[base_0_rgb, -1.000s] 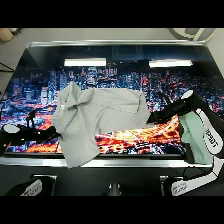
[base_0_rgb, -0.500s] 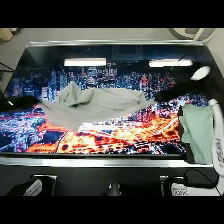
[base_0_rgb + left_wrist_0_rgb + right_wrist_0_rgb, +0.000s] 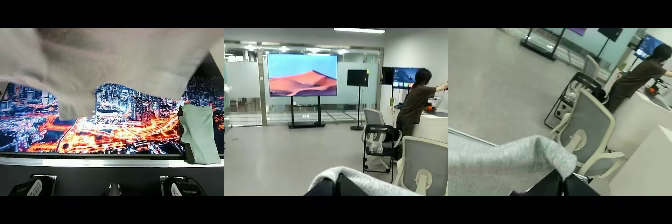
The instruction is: Fold the shirts.
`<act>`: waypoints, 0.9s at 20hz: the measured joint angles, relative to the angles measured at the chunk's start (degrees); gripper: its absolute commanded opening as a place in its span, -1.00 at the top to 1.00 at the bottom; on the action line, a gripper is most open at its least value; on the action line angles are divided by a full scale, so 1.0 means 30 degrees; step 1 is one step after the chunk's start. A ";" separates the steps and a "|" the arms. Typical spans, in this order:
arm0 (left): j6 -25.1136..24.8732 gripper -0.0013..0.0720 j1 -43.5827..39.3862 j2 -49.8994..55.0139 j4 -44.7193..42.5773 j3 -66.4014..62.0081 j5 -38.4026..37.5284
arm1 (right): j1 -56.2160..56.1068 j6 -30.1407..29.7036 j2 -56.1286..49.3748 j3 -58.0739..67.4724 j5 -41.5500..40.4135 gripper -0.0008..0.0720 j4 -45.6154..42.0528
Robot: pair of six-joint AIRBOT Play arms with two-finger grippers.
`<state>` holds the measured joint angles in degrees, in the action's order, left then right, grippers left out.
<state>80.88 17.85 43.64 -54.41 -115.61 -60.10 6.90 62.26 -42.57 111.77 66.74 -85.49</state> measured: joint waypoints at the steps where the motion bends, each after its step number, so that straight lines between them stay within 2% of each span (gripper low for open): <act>1: 0.0204 0.90 0.0000 -0.0175 -0.0211 -0.0204 -0.0168 | 0.0000 0.0058 0.0372 0.0109 0.0350 0.93 -0.0277; 6: 0.0714 0.90 0.0000 -0.0357 -0.1362 -0.0685 -0.0685 | 0.0000 0.0124 0.0525 0.0328 0.2011 0.93 -0.0954; 9: 0.0838 0.90 -0.0007 0.0379 -0.2076 -0.0685 -0.1916 | 0.0000 0.0153 -0.0794 0.0350 0.3716 0.93 -0.1100; 13: 0.0838 0.90 -0.0029 0.2288 -0.2514 0.1392 -0.4277 | -0.0007 0.0109 -0.5020 -0.0058 0.7227 0.93 -0.1005; 16: 0.0364 0.90 -0.0044 0.4022 -0.2754 0.5391 -0.5013 | -0.0007 -0.0124 -0.8998 -0.1326 0.9085 0.93 -0.0918; 18: 0.0044 0.90 -0.0109 0.5253 -0.2790 0.8626 -0.4670 | -0.0007 -0.0233 -1.1548 -0.2178 0.9245 0.93 -0.0874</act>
<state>81.01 17.52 59.40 -62.78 -89.73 -74.11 6.87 61.56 -77.21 105.23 94.48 -88.12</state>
